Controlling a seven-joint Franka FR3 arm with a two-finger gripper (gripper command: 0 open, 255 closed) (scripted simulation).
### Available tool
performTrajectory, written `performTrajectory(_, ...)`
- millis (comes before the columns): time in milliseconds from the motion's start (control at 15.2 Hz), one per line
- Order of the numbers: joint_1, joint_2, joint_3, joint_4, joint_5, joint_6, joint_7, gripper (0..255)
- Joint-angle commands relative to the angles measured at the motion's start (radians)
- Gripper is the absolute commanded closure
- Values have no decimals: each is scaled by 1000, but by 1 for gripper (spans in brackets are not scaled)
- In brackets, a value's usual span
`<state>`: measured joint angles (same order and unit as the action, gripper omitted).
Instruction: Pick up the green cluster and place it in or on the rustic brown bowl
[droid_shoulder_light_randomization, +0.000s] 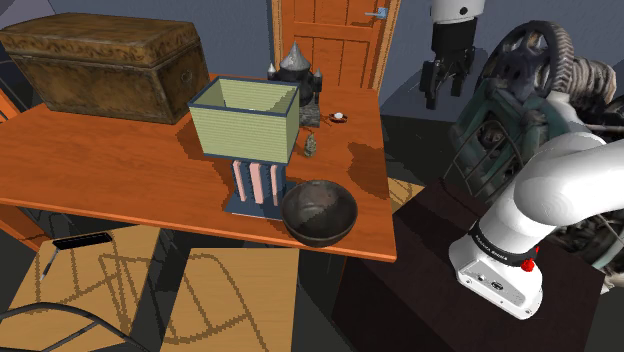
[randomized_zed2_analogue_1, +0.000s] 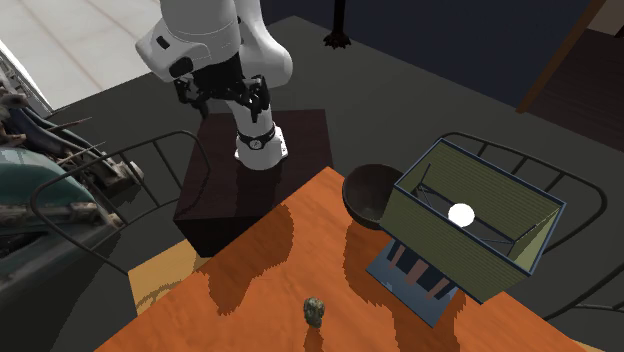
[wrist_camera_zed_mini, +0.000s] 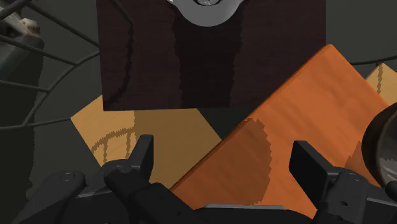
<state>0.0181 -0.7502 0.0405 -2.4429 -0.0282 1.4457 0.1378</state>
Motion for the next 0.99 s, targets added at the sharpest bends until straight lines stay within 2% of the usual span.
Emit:
performTrajectory(0, 0, 0, 0, 0, 0, 0, 0, 0)
performTrajectory(462, 21, 177, 97, -13, 16, 248, 109, 0)
performTrajectory(924, 22, 405, 188, 48, -27, 465, 234, 0)
